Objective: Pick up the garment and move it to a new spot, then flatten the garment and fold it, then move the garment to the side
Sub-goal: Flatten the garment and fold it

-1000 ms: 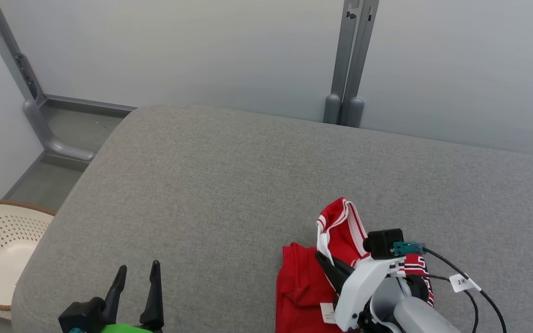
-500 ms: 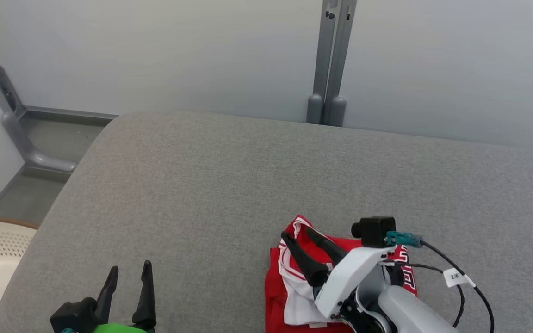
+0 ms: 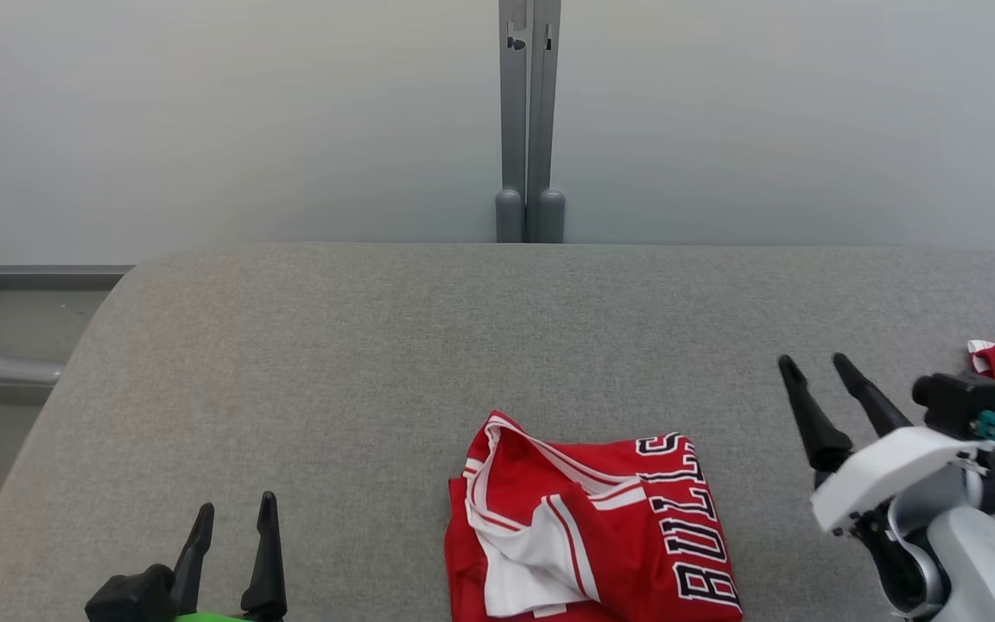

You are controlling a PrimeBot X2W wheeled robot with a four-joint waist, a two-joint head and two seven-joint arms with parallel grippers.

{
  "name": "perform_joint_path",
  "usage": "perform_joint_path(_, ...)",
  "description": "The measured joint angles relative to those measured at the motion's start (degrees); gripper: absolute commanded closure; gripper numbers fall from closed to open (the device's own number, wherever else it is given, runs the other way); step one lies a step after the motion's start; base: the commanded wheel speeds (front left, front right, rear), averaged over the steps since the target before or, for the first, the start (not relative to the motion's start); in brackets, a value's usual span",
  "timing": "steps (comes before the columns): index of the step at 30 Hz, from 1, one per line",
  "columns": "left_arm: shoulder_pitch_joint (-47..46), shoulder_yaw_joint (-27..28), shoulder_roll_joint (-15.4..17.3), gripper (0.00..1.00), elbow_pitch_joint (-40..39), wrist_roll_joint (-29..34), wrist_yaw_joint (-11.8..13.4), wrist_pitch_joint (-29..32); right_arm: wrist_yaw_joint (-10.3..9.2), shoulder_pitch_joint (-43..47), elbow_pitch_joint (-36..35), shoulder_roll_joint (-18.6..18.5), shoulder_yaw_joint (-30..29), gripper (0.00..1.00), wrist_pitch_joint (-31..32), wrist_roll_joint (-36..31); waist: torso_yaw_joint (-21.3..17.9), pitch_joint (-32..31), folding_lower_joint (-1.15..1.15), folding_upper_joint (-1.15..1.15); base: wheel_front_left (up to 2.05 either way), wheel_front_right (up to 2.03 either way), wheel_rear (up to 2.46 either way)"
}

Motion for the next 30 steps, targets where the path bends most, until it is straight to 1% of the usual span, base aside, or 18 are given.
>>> perform_joint_path(2,0.03,0.11,-0.04,0.00,-0.14,0.01,-0.01,-0.04,0.00,1.87,1.38,0.02,-3.65,0.00,-0.43,-1.90,-0.59,0.02,0.00,0.00,0.00,0.00,0.00)
perform_joint_path(4,0.04,0.33,-0.03,0.00,-0.26,0.04,-0.03,-0.05,0.00,2.92,1.98,0.49,-5.38,0.00,-0.33,-3.19,-0.97,0.10,0.00,0.00,0.00,0.00,0.00)
perform_joint_path(8,0.09,0.51,-0.02,0.00,-0.31,0.25,-0.13,-0.05,0.00,3.32,2.47,2.25,-6.04,0.00,0.77,-5.21,-1.50,0.38,0.00,0.00,0.00,0.00,0.00)
perform_joint_path(9,0.09,0.45,-0.03,0.00,-0.31,0.26,-0.13,-0.05,0.00,3.31,2.88,2.65,-5.82,0.02,1.35,-5.54,-1.55,0.45,0.00,0.00,0.00,0.00,0.00)
perform_joint_path(10,0.08,0.40,-0.05,0.00,-0.30,0.30,-0.13,-0.05,0.00,3.31,3.33,3.03,-5.56,0.07,1.79,-5.60,-1.53,0.49,0.00,0.00,0.00,0.00,0.00)
perform_joint_path(11,0.07,0.32,-0.10,0.00,-0.29,0.34,-0.13,-0.05,0.00,3.27,4.02,3.49,-5.09,0.10,2.21,-6.00,-1.47,0.51,0.00,0.00,0.00,0.00,0.00)
perform_joint_path(12,0.04,0.15,-0.13,0.00,-0.24,0.37,-0.14,-0.05,0.00,3.14,4.90,3.86,-4.43,0.45,2.41,-6.66,-1.35,0.53,0.00,0.00,0.00,0.00,0.00)
perform_joint_path(13,-0.01,0.03,-0.15,0.00,-0.19,0.40,-0.20,-0.05,0.00,2.91,5.68,4.08,-3.89,0.93,2.52,-7.22,-1.22,0.56,0.00,0.00,0.00,0.00,0.00)
perform_joint_path(14,-0.08,-0.03,-0.20,0.00,-0.14,0.40,-0.21,-0.05,0.00,2.54,6.58,4.34,-3.31,1.00,2.40,-7.66,-1.00,0.58,0.00,0.00,0.00,0.00,0.00)
perform_joint_path(23,-0.60,-0.27,-0.02,0.00,0.38,0.37,-0.44,-0.05,0.00,0.08,16.42,7.03,3.48,1.00,0.07,-8.37,2.51,0.83,0.00,0.00,0.00,0.00,0.00)
perform_joint_path(26,-0.76,-0.54,0.00,0.00,0.66,0.31,-0.45,-0.03,0.00,-0.49,19.74,8.49,7.10,1.00,0.51,-7.21,4.09,1.00,0.00,0.00,0.00,0.00,0.00)
perform_joint_path(30,-0.88,-0.70,0.11,0.00,0.85,0.25,-0.46,0.10,0.00,-1.33,22.32,10.21,11.36,1.00,0.35,-5.43,6.09,1.10,0.00,0.00,0.00,0.00,0.00)
